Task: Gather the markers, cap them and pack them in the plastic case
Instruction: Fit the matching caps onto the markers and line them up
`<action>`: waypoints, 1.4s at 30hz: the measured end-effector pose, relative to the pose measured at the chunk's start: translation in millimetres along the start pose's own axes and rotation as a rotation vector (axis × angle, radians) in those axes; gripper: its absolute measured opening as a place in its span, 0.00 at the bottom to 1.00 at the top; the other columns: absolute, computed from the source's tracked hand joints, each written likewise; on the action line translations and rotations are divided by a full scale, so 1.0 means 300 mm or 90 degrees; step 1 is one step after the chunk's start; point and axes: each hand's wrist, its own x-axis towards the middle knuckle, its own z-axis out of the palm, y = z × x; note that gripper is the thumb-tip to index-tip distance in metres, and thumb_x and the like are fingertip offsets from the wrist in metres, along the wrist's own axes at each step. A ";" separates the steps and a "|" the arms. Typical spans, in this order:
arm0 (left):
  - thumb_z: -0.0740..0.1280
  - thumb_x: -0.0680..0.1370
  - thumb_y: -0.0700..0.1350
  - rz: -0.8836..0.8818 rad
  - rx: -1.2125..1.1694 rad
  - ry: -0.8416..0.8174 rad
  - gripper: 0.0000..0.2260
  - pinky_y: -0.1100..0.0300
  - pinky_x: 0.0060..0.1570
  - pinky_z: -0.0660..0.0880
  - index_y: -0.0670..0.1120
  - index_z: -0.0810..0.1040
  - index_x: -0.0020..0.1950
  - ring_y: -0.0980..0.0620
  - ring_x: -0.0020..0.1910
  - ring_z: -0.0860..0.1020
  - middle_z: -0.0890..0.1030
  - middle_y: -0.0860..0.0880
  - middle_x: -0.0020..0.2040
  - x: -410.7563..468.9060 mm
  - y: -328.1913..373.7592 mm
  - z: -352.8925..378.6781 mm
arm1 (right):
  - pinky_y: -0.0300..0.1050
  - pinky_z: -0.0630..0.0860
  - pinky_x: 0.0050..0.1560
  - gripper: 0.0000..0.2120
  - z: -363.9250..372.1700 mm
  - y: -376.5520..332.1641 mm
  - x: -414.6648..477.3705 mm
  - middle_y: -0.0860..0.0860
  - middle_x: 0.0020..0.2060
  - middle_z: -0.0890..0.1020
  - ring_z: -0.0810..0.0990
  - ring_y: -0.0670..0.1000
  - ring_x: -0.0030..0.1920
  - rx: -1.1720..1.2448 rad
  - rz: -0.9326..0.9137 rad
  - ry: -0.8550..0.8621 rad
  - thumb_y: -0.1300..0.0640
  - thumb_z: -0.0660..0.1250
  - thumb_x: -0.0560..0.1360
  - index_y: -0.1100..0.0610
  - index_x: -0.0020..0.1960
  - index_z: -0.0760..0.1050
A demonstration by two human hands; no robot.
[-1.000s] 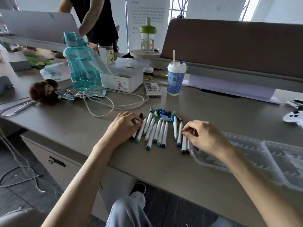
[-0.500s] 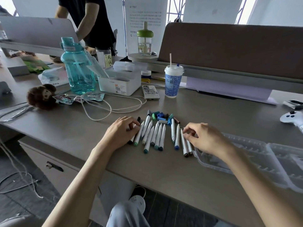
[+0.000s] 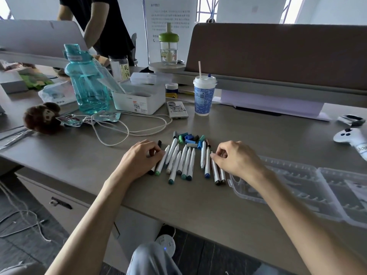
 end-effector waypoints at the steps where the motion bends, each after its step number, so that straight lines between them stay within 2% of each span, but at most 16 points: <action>1: 0.68 0.75 0.53 -0.001 0.000 0.001 0.04 0.59 0.40 0.66 0.57 0.76 0.41 0.60 0.38 0.72 0.76 0.57 0.39 0.000 -0.001 0.000 | 0.43 0.76 0.38 0.13 -0.001 -0.002 0.000 0.48 0.34 0.82 0.80 0.50 0.36 -0.009 0.001 0.001 0.43 0.66 0.76 0.51 0.41 0.78; 5: 0.68 0.75 0.53 -0.008 -0.015 0.005 0.04 0.58 0.41 0.68 0.55 0.78 0.42 0.58 0.39 0.73 0.76 0.58 0.40 0.001 -0.004 0.004 | 0.43 0.76 0.39 0.12 -0.006 -0.010 0.010 0.49 0.36 0.82 0.80 0.51 0.37 -0.056 0.010 -0.022 0.44 0.67 0.74 0.52 0.42 0.79; 9: 0.69 0.75 0.53 -0.006 -0.020 0.005 0.03 0.59 0.41 0.68 0.56 0.78 0.42 0.57 0.39 0.73 0.77 0.57 0.40 -0.003 -0.002 0.007 | 0.47 0.80 0.42 0.14 0.004 -0.035 0.033 0.51 0.35 0.82 0.81 0.52 0.37 -0.106 0.026 -0.024 0.45 0.68 0.72 0.56 0.42 0.79; 11: 0.68 0.75 0.53 -0.010 -0.021 0.001 0.03 0.59 0.41 0.68 0.56 0.78 0.42 0.57 0.39 0.73 0.77 0.57 0.40 -0.004 -0.003 0.007 | 0.45 0.79 0.40 0.14 0.015 -0.047 0.051 0.52 0.35 0.81 0.80 0.53 0.36 -0.123 0.044 -0.009 0.45 0.69 0.71 0.57 0.42 0.79; 13: 0.68 0.75 0.52 -0.010 -0.019 0.000 0.03 0.60 0.41 0.67 0.56 0.78 0.42 0.56 0.40 0.73 0.77 0.57 0.41 -0.003 -0.002 0.007 | 0.42 0.75 0.35 0.16 0.028 -0.044 0.070 0.51 0.30 0.79 0.79 0.53 0.33 -0.114 0.070 0.009 0.45 0.69 0.70 0.58 0.37 0.78; 16: 0.68 0.75 0.51 -0.015 -0.014 0.015 0.03 0.61 0.41 0.67 0.55 0.77 0.42 0.55 0.41 0.73 0.77 0.58 0.41 -0.002 0.010 0.004 | 0.40 0.69 0.29 0.19 0.034 -0.018 0.083 0.54 0.26 0.78 0.77 0.51 0.28 0.002 0.096 0.036 0.44 0.70 0.70 0.58 0.31 0.77; 20: 0.67 0.76 0.48 0.034 -0.010 0.066 0.02 0.60 0.42 0.70 0.52 0.77 0.43 0.55 0.42 0.73 0.76 0.57 0.41 0.030 0.046 -0.002 | 0.42 0.65 0.28 0.17 -0.003 0.005 0.076 0.58 0.23 0.76 0.69 0.48 0.23 0.405 0.030 0.075 0.55 0.71 0.74 0.64 0.30 0.77; 22: 0.67 0.77 0.47 0.096 0.006 0.074 0.03 0.59 0.41 0.73 0.50 0.78 0.44 0.55 0.42 0.74 0.75 0.58 0.40 0.077 0.097 0.001 | 0.39 0.64 0.26 0.17 -0.018 0.010 0.069 0.60 0.24 0.75 0.68 0.47 0.23 0.511 0.025 0.112 0.58 0.71 0.75 0.68 0.33 0.77; 23: 0.66 0.77 0.47 0.119 0.016 0.067 0.04 0.58 0.41 0.74 0.49 0.79 0.45 0.55 0.43 0.74 0.74 0.57 0.41 0.108 0.128 0.011 | 0.38 0.64 0.25 0.16 -0.020 0.013 0.066 0.61 0.24 0.75 0.68 0.48 0.24 0.540 0.033 0.129 0.59 0.70 0.76 0.69 0.33 0.77; 26: 0.65 0.78 0.46 0.133 0.046 0.018 0.05 0.56 0.45 0.75 0.49 0.81 0.48 0.52 0.51 0.75 0.78 0.54 0.47 0.206 0.211 0.064 | 0.36 0.65 0.25 0.13 -0.019 0.024 0.058 0.53 0.23 0.75 0.69 0.45 0.24 0.597 0.075 0.152 0.61 0.70 0.75 0.66 0.34 0.79; 30: 0.66 0.78 0.49 0.110 0.169 -0.048 0.09 0.53 0.52 0.74 0.48 0.81 0.54 0.49 0.60 0.72 0.78 0.49 0.56 0.301 0.272 0.127 | 0.39 0.69 0.31 0.12 -0.018 0.048 0.053 0.55 0.27 0.78 0.73 0.48 0.28 0.622 0.105 0.157 0.59 0.71 0.75 0.66 0.37 0.81; 34: 0.68 0.76 0.50 0.044 0.269 -0.110 0.14 0.51 0.57 0.73 0.46 0.80 0.59 0.47 0.64 0.70 0.77 0.48 0.60 0.356 0.298 0.163 | 0.49 0.74 0.37 0.13 -0.021 0.060 0.060 0.58 0.32 0.84 0.76 0.52 0.31 0.640 0.125 0.136 0.52 0.72 0.72 0.61 0.36 0.82; 37: 0.69 0.75 0.49 0.017 0.287 -0.139 0.15 0.52 0.57 0.72 0.47 0.80 0.60 0.46 0.65 0.70 0.78 0.48 0.61 0.373 0.308 0.195 | 0.57 0.76 0.37 0.19 -0.029 0.050 0.053 0.63 0.36 0.84 0.76 0.55 0.32 0.645 0.131 0.129 0.42 0.70 0.64 0.59 0.37 0.82; 40: 0.69 0.74 0.48 -0.023 0.232 -0.124 0.12 0.55 0.50 0.74 0.45 0.82 0.54 0.46 0.59 0.74 0.81 0.46 0.54 0.376 0.309 0.209 | 0.60 0.76 0.36 0.15 -0.043 0.045 0.043 0.60 0.34 0.84 0.76 0.56 0.31 0.664 0.130 0.129 0.45 0.71 0.67 0.58 0.36 0.82; 42: 0.68 0.74 0.48 -0.075 0.040 -0.081 0.09 0.60 0.38 0.73 0.43 0.83 0.44 0.49 0.44 0.79 0.83 0.48 0.43 0.359 0.318 0.184 | 0.55 0.75 0.37 0.11 -0.056 0.044 0.038 0.56 0.32 0.85 0.76 0.56 0.32 0.689 0.128 0.153 0.53 0.72 0.72 0.61 0.36 0.82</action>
